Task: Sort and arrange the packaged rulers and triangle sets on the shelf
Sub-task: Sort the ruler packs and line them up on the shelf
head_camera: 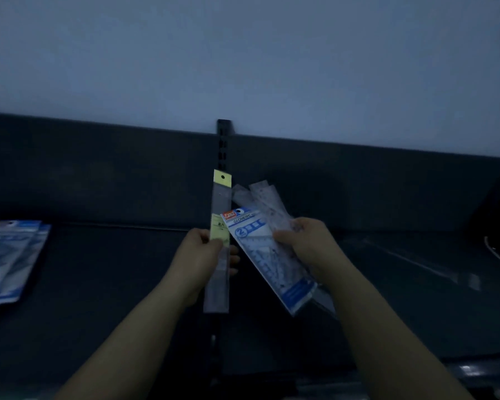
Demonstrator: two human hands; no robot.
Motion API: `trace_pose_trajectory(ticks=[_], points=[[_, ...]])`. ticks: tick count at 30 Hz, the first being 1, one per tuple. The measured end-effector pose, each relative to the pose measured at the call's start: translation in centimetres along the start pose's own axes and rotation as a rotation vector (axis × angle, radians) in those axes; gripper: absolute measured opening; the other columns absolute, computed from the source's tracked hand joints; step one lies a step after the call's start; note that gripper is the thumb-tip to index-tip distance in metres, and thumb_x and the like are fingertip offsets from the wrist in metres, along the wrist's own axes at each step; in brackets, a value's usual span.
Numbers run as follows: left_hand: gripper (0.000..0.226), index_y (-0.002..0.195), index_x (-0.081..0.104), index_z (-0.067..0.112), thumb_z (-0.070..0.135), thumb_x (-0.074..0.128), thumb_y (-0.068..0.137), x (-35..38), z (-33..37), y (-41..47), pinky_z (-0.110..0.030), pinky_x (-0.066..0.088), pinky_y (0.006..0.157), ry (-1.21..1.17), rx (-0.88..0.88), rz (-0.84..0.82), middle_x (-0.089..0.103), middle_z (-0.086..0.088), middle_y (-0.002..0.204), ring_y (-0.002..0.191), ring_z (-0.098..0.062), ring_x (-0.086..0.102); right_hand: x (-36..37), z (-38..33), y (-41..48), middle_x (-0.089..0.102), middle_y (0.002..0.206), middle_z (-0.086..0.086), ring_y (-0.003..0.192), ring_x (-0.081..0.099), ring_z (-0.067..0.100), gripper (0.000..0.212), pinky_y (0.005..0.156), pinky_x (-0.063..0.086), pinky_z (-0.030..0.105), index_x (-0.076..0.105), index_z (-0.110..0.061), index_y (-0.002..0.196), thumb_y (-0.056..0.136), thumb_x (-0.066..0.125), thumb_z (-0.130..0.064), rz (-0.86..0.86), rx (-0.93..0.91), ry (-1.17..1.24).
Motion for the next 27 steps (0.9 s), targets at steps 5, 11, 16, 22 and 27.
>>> trace_pose_trajectory(ticks=[5,11,16,22,27], points=[[0.024,0.103,0.053,-0.005,0.003,0.066,0.085,-7.9,0.0,-1.8,-0.040,0.056,0.074,0.008,0.044,0.182,0.070,-0.018,0.090,0.077,-0.026,0.066,9.6,-2.2,-0.6,0.071,0.085,0.012,0.072,0.068,0.023,0.017,0.070,0.057,0.037,0.065,-0.003,0.097,0.081,0.069,-0.007,-0.111,-0.058,0.020],[0.020,0.090,0.049,0.008,0.001,0.067,0.084,-20.3,1.0,-4.0,-0.029,0.055,0.057,0.011,0.050,0.400,0.067,-0.009,0.084,0.068,-0.020,0.064,22.5,-5.2,-3.6,0.071,0.089,0.018,0.073,0.067,0.025,0.005,0.069,0.057,0.040,0.065,-0.003,0.086,0.081,0.065,-0.004,-0.256,-0.063,0.047],[0.026,0.098,0.054,0.007,0.009,0.073,0.080,-31.5,2.2,-4.9,-0.034,0.054,0.067,0.183,0.047,0.525,0.069,-0.009,0.091,0.078,-0.021,0.066,32.4,-8.2,-6.2,0.067,0.082,0.025,0.070,0.063,0.029,0.016,0.064,0.053,0.042,0.063,0.011,0.089,0.079,0.061,-0.001,-0.354,-0.082,0.023],[0.036,0.105,0.053,0.008,0.016,0.075,0.078,-40.3,4.5,-3.8,-0.029,0.051,0.062,0.387,0.049,0.558,0.066,-0.007,0.097,0.081,-0.019,0.065,40.1,-10.6,-7.4,0.052,0.057,0.005,0.047,0.047,0.011,0.020,0.047,0.037,0.022,0.053,-0.008,0.063,0.079,0.056,0.003,-0.350,-0.121,0.035],[0.033,0.102,0.050,0.005,0.013,0.072,0.079,-42.7,4.8,-2.2,-0.026,0.042,0.054,0.496,0.034,0.576,0.060,-0.007,0.094,0.075,-0.016,0.058,43.3,-10.8,-6.9,0.047,0.058,0.006,0.054,0.045,0.016,0.023,0.052,0.033,0.025,0.049,-0.009,0.061,0.082,0.051,-0.001,-0.332,-0.180,-0.047]])
Point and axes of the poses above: each hand's wrist, its own y-axis towards the middle knuckle, its own x-axis out of the palm, z = x × y, the point moved 2 cm from there along y, towards the middle knuckle
